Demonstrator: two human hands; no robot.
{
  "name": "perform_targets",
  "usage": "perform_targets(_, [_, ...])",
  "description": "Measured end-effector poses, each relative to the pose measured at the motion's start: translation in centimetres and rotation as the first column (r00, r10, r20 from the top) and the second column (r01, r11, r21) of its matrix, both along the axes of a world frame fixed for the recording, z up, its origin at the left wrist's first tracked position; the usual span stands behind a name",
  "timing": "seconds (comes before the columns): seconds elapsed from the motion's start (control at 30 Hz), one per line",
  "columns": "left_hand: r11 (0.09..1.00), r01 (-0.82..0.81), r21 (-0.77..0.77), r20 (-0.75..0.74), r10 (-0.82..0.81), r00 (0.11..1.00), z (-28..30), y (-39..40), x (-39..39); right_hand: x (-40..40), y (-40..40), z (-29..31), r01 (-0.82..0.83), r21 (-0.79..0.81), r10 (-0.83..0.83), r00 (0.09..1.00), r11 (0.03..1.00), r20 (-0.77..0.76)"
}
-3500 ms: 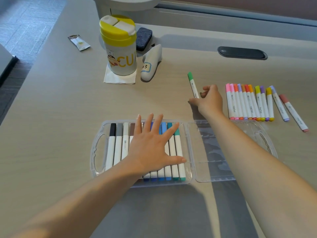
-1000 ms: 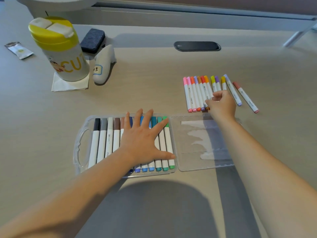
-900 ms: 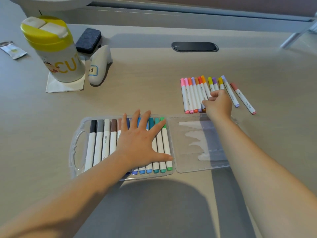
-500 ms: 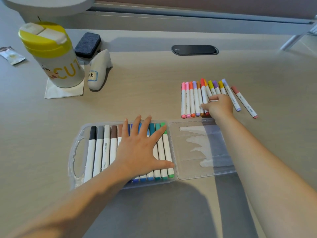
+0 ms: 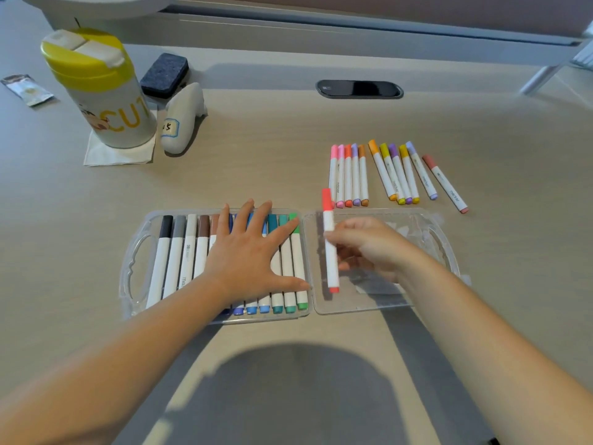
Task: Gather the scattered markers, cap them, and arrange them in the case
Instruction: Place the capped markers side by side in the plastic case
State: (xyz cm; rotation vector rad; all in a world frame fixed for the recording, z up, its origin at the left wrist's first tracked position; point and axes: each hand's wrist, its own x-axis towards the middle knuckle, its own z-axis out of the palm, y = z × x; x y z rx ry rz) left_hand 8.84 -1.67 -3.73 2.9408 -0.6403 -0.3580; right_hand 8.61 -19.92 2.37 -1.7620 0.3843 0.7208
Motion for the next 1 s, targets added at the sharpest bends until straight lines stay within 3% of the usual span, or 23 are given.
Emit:
perform_targets(0.1, [1.0, -0.003, 0.025, 0.01, 0.003, 1.0, 0.0, 0.0, 0.0, -0.4, 0.5, -0.8, -0.084, -0.041, 0.081, 0.995, 0.996, -0.06])
perform_targets(0.33, [1.0, -0.005, 0.024, 0.006, 0.005, 1.0, 0.0, 0.0, 0.1, -0.5, 0.7, -1.6, -0.088, -0.216, 0.094, 0.995, 0.972, 0.016])
perform_targets(1.0, [0.998, -0.029, 0.053, -0.079, 0.033, 0.996, 0.8, -0.3, 0.4, 0.2, 0.0, -1.8, -0.164, -0.309, 0.205, 0.973, 0.937, 0.105])
